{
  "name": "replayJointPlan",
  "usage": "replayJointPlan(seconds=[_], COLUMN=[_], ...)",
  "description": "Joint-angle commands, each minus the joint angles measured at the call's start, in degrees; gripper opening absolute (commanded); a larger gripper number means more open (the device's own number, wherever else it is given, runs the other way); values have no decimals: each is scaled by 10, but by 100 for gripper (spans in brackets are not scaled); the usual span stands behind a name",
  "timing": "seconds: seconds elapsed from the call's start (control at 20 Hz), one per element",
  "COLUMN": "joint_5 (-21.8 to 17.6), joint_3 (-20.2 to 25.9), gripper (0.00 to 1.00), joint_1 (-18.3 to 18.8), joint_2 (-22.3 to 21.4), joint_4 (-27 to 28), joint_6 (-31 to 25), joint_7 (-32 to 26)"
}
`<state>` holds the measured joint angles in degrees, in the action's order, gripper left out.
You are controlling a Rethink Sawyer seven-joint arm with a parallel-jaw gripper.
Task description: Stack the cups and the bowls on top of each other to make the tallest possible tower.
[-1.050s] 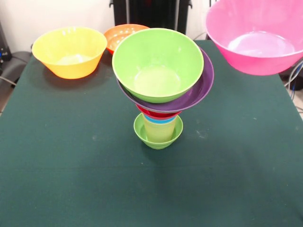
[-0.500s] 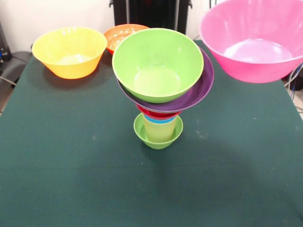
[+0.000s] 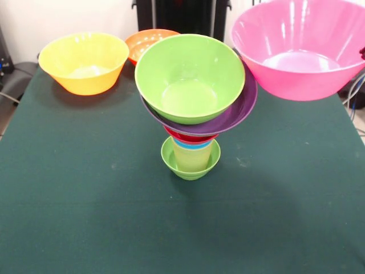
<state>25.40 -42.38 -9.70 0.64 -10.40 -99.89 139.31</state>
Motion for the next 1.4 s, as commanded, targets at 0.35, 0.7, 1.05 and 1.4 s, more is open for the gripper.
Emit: replayJointPlan(seconds=[0.35, 0.7, 1.05, 1.4], joint_5=[47, 81, 128, 154], joint_3=[-33, -61, -101, -121], gripper=[0, 0, 0, 0], joint_1=[24, 31, 37, 34], joint_2=[17, 25, 35, 37], joint_4=[28, 40, 51, 43], joint_6=[-69, -71, -78, -73], joint_7=[-43, -41, -33, -27])
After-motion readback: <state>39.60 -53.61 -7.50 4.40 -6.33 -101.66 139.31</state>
